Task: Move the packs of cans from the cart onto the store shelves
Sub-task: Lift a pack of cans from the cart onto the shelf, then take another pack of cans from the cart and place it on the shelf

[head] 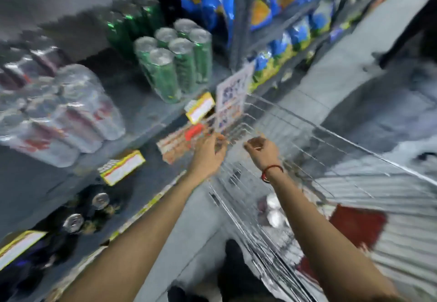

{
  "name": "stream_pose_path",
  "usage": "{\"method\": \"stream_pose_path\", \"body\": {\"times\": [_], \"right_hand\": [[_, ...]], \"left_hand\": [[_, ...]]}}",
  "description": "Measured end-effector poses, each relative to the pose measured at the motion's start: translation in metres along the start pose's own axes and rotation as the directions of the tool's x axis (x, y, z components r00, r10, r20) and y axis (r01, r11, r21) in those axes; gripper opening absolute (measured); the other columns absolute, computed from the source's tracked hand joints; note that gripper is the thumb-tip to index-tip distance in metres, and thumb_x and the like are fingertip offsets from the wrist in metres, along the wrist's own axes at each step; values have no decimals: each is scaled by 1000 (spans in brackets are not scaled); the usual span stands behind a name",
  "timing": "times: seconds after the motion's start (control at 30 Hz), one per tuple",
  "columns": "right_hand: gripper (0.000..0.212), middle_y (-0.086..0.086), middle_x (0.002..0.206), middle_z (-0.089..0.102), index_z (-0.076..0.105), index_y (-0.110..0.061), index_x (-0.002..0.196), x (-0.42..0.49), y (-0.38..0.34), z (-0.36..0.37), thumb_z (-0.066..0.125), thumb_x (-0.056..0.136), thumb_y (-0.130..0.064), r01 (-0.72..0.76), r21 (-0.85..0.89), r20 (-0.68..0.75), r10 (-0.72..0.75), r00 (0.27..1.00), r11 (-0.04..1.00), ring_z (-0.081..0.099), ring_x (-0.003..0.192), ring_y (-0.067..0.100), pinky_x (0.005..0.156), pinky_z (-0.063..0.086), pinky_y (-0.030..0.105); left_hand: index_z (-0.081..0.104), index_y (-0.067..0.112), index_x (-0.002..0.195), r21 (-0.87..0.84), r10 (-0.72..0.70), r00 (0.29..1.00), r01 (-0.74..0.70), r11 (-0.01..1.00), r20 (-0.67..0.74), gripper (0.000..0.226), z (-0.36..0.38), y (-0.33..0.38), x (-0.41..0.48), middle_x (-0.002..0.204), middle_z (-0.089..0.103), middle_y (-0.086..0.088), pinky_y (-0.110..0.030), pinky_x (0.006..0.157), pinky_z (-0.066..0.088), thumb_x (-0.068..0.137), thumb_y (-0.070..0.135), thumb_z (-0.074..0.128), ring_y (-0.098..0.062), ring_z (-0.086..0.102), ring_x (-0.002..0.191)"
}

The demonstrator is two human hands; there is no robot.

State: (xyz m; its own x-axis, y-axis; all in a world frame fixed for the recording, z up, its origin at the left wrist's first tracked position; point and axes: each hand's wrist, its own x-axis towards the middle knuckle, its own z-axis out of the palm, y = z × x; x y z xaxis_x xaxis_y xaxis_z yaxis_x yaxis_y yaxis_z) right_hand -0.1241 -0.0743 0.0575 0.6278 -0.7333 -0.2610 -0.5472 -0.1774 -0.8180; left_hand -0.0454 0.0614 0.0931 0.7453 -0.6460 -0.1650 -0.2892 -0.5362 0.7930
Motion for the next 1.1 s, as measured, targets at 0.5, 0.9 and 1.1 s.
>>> {"method": "stream_pose_path", "body": {"times": [0.5,0.9,1.1], "right_hand": [[60,24,120,60,51,4,117,-18,261,-96,69,77,-38,-599,-168,-123,587,800,783,57,110,37,94,48,44],[56,17,125,56,47,-3,122,-6,276,-89,72,73,-15,-730,-72,113,733,671,679,54,114,31,99,48,38],[53,20,118,62,56,0,109,1,256,-100,78,67,-26,-758,141,61,758,649,637,60,107,27,97,50,40]], "left_hand": [[34,3,142,398,-631,534,494,773,563,51,227,-1,10,151,34,-18,-37,104,38,97,25,43,-33,38,134],[54,0,98,269,-759,372,777,570,534,17,267,-22,15,72,57,-11,-29,49,51,96,15,44,-21,59,56],[50,-1,122,235,-707,497,708,666,504,32,230,-9,46,127,56,-16,-29,86,47,95,17,47,-25,57,102]]}}
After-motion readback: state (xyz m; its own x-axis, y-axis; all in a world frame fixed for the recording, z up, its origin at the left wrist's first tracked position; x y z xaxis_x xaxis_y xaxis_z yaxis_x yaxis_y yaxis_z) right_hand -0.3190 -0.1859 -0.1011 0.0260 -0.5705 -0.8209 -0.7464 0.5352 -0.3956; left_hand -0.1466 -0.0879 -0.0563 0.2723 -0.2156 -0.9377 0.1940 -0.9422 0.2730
